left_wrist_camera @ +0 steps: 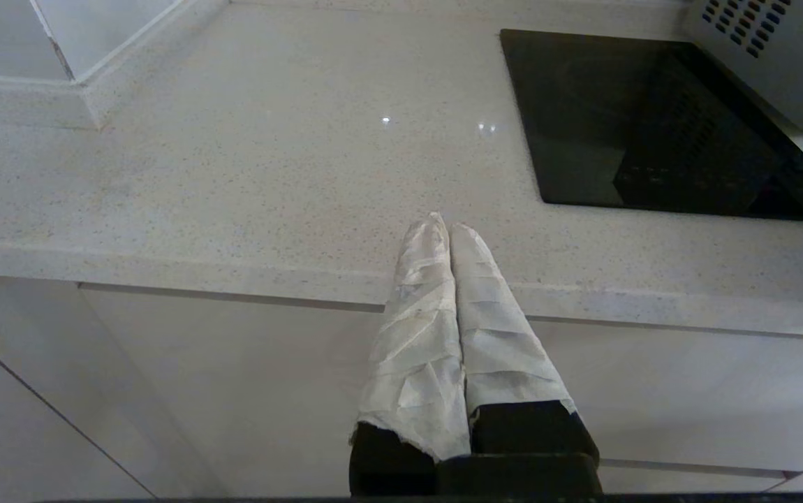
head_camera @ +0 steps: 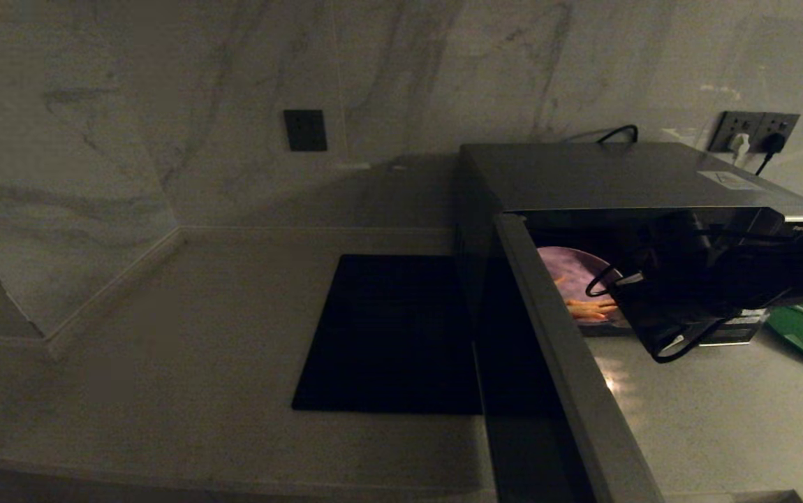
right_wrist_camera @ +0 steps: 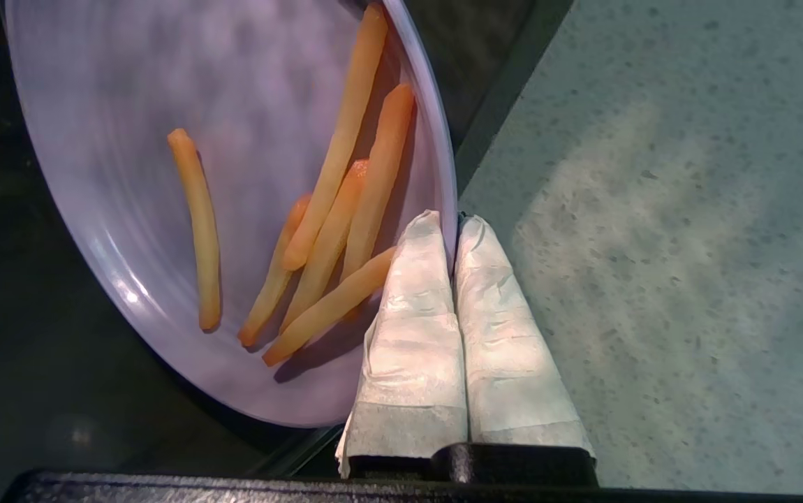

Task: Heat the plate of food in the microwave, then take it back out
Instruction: Put the plate in the microwave oven

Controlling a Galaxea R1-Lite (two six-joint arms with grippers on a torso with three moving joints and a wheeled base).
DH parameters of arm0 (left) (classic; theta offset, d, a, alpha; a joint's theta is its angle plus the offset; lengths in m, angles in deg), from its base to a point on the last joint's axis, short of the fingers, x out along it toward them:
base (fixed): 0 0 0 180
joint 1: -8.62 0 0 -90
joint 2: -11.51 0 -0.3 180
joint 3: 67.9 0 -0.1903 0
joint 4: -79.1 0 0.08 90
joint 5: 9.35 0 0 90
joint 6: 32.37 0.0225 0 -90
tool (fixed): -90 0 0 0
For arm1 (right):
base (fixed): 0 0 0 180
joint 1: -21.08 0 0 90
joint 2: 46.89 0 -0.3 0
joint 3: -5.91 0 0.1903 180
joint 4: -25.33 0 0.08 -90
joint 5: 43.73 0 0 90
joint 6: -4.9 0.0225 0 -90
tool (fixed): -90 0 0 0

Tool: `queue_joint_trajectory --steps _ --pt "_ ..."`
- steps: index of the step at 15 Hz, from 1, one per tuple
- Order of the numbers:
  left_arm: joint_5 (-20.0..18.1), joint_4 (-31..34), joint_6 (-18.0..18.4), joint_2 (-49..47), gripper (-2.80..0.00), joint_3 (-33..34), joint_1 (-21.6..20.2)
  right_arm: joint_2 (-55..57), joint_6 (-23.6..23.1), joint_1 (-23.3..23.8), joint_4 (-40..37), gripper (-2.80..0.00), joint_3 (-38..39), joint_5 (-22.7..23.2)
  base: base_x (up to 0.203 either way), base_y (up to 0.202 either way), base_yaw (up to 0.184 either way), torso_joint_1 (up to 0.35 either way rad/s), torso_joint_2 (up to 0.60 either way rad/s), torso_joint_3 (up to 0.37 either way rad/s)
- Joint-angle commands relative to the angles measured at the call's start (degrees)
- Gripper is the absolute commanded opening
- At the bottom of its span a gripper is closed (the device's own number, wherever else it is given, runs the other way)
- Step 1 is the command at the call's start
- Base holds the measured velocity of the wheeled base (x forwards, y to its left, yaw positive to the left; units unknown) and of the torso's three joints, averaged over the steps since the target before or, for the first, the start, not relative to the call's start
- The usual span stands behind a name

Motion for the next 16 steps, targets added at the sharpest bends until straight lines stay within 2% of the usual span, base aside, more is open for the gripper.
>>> queue_joint_trajectory --steps 1,16 --pt "0.03 -0.02 -0.04 0.00 -2.80 0.00 -0.10 -0.01 0.22 -0.02 -0.07 -2.80 -0.37 -0.13 0.000 0.000 0.000 0.000 0.00 0.000" --pt "0.03 -0.02 -0.04 0.00 -2.80 0.00 -0.01 0.78 0.00 0.07 -0.07 -2.80 -0.84 -0.13 0.000 0.000 0.000 0.000 0.00 0.000"
